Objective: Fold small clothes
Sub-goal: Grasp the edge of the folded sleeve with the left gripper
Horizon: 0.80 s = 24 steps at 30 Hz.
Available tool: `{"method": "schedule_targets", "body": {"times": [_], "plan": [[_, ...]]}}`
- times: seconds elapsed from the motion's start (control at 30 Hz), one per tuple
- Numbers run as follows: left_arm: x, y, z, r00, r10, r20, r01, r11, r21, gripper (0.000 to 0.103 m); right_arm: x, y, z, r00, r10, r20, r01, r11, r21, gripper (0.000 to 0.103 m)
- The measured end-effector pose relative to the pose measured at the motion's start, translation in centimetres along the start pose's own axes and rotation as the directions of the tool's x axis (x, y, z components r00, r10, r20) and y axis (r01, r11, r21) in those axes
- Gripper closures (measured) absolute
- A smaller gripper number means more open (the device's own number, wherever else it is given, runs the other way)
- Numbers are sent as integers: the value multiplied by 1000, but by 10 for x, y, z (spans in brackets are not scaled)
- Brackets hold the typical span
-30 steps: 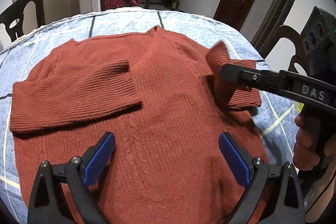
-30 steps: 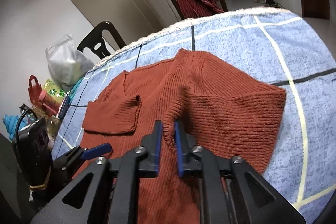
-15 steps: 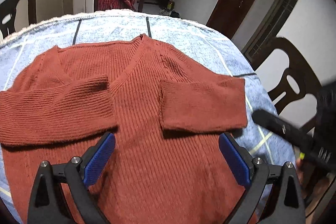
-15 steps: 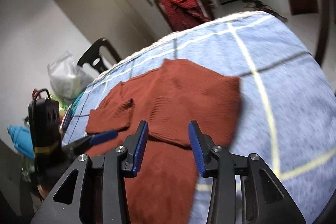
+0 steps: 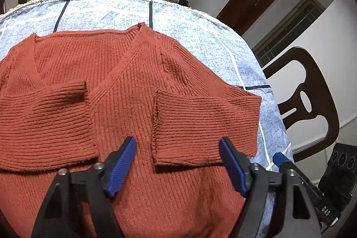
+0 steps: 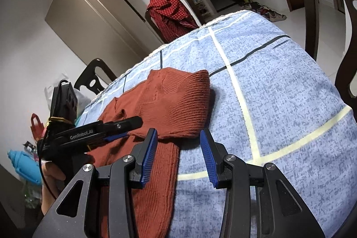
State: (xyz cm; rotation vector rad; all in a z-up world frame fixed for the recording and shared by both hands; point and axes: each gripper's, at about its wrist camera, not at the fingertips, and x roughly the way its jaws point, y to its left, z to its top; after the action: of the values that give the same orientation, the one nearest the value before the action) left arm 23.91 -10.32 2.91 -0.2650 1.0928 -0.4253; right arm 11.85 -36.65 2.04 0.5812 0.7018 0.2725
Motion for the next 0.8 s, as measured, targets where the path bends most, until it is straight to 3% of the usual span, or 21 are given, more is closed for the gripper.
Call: {"method": "schedule_targets", "body": {"times": [0.17, 0.3, 0.63, 0.73, 0.8], "plan": [[4, 0, 3, 999, -31, -16, 30, 999, -17, 44, -1, 0, -3, 1000, 7, 1, -7, 1000, -12, 62], [4, -3, 2, 1000, -14, -14, 14, 1000, -3, 53, -1, -3, -4, 1000, 7, 0, -7, 1000, -5, 62], [10, -3, 5, 999, -27, -21, 27, 1000, -14, 60, -1, -4, -5, 1000, 6, 1, -6, 1000, 0, 62], [11, -2, 7, 1000, -16, -19, 15, 1000, -22, 70, 0, -5, -5, 1000, 7, 2, -7, 1000, 7, 62], [10, -2, 7, 1000, -14, -17, 13, 1000, -28, 85, 0, -5, -5, 1000, 6, 2, -6, 1000, 10, 62]]}}
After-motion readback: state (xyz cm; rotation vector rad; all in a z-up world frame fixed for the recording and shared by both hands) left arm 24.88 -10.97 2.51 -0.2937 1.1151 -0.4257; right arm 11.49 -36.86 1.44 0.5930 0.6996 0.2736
